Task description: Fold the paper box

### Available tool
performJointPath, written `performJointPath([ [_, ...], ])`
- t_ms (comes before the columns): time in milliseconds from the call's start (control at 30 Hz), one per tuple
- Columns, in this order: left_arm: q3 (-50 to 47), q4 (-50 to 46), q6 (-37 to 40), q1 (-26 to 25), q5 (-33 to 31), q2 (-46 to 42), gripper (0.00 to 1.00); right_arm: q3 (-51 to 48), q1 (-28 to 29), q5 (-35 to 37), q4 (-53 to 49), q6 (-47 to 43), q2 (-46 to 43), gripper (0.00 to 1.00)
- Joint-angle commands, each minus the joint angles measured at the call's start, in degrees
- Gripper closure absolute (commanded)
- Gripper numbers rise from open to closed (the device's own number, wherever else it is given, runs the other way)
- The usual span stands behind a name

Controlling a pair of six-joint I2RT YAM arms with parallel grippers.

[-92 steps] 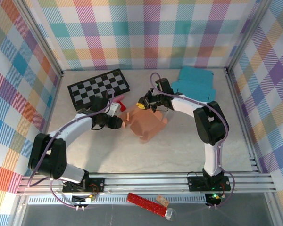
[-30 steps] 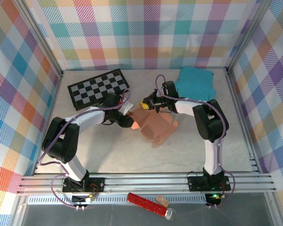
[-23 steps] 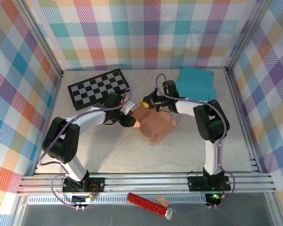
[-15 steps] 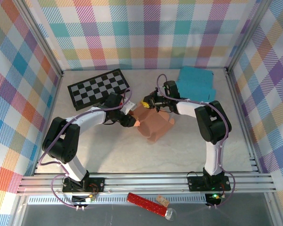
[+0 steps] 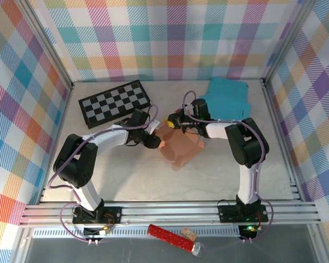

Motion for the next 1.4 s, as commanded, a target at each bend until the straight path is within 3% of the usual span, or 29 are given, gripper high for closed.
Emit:
performJointPath([
  [0, -0.2, 3.7, -4.5, -1.1, -4.1, 0.1, 0.59, -1.5, 0.0, 0.8, 4.4, 1.2, -1.0, 1.0],
  [833, -6.4, 17.0, -22.6, -5.3, -15.9, 0.4, 0.63, -9.1, 2.4, 6.8, 19.4, 4.9, -0.7, 1.0],
  [1367, -5.2, 17.4, -28.2, -8.3, -22.7, 2.4, 0.8, -11.7, 3.7, 9.9, 21.9, 7.4, -0.3, 1.0],
])
